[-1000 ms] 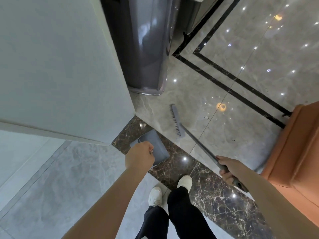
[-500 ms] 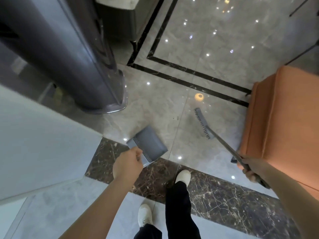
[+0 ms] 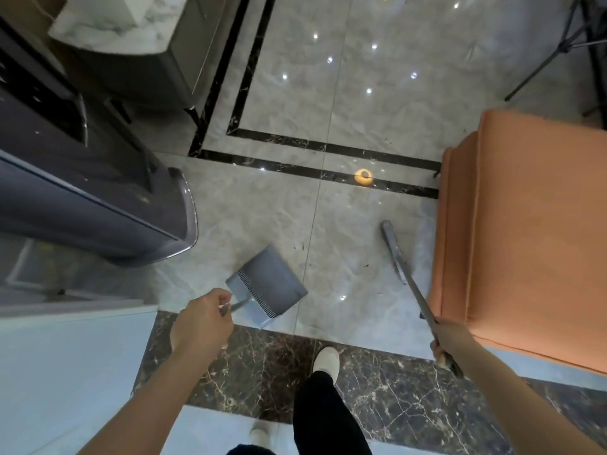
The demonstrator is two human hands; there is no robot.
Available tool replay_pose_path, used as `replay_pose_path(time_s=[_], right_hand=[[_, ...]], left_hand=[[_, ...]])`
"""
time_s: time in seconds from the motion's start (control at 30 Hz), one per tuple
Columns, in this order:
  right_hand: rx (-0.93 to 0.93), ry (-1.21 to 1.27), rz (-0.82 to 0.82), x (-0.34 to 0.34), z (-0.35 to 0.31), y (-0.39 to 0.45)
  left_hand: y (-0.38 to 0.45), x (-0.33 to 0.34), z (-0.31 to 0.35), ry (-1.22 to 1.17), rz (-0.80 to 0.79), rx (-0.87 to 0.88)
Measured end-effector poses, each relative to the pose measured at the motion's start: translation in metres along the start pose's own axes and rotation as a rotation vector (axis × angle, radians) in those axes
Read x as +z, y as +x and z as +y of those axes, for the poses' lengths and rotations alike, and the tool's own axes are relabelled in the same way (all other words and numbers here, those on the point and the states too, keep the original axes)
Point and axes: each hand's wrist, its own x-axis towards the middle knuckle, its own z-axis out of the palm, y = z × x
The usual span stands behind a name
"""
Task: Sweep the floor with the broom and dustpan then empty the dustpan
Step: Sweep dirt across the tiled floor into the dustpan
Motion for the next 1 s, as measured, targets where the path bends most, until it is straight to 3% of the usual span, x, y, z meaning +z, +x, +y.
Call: replay_pose_path(time_s=[0.57,0.87,1.0], right_hand=[[-0.113,-0.482,-0.22,0.121,-0.02,-0.045],[-0.308,-0.67,-0.126,0.112,-0.057,-0.044],[-0.3,-0.847,-0.184,0.125,-0.066,-0.037]], left_hand=[[0.017,-0.015,-0.005,0.004,-0.016,-0.104],[0.027,-0.022,-0.008,-0.028,-0.041,-0.1],[0.03,-0.021,-0.008,-0.038,-0.068,-0.096]])
